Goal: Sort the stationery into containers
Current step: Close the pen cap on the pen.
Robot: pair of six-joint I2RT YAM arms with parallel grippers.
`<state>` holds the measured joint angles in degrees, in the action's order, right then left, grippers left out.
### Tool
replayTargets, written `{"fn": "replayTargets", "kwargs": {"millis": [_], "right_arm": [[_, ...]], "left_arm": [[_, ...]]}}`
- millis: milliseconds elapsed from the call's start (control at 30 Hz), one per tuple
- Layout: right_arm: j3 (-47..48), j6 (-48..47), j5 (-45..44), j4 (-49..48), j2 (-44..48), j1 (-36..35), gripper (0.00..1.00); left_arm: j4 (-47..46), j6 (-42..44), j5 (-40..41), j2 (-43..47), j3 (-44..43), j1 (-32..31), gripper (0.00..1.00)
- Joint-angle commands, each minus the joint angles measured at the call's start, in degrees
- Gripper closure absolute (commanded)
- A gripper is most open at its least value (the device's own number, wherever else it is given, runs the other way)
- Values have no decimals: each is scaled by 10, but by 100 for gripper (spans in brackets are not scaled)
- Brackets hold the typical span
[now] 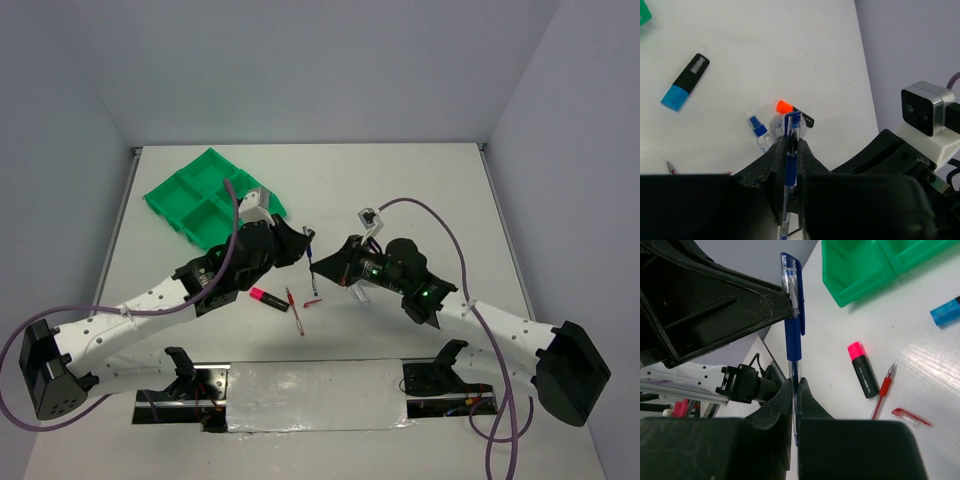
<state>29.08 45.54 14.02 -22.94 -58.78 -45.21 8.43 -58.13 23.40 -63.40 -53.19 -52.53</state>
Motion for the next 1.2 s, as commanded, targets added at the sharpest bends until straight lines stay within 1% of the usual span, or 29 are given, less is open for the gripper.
{"fn": "replayTargets", "kwargs": {"millis": [0,67,100,200,367,433,533,633,800,1033,1067,1100,1133,1167], "right_arm": [[51,-13,6,-84,2,38,100],[64,-36,26,-97,2,55,100],[76,-52,48,-102,0,57,100],[97,-101,71,-95,2,58,100],[106,-166,123,-148,5,58,100],[110,-170,124,-161,7,59,100],[121,-175,137,-182,13,59,100],[121,-161,155,-212,24,58,100],[105,-143,181,-255,24,53,100],[95,-161,202,-248,31,50,100],[94,-163,201,-247,32,51,100],[94,-171,203,-236,33,50,100],[95,-176,200,-228,37,47,100],[94,-180,199,-218,39,45,100]], "left_arm": [[-18,33,-36,19,5,-5,100],[-25,49,-48,26,5,-6,100],[-36,70,-53,32,5,-5,100],[-59,113,-71,42,12,-6,100],[-108,175,-117,75,28,-6,100],[-138,191,-148,87,32,-6,100],[-148,232,-179,97,34,-5,100],[-154,247,-176,110,50,-6,100],[-171,246,-150,123,81,-6,100],[-176,256,-172,110,70,-6,100],[-173,255,-171,110,69,-5,96],[-171,254,-169,109,64,-6,90],[-170,255,-173,109,63,-6,88],[-170,255,-177,111,58,-6,78]]}}
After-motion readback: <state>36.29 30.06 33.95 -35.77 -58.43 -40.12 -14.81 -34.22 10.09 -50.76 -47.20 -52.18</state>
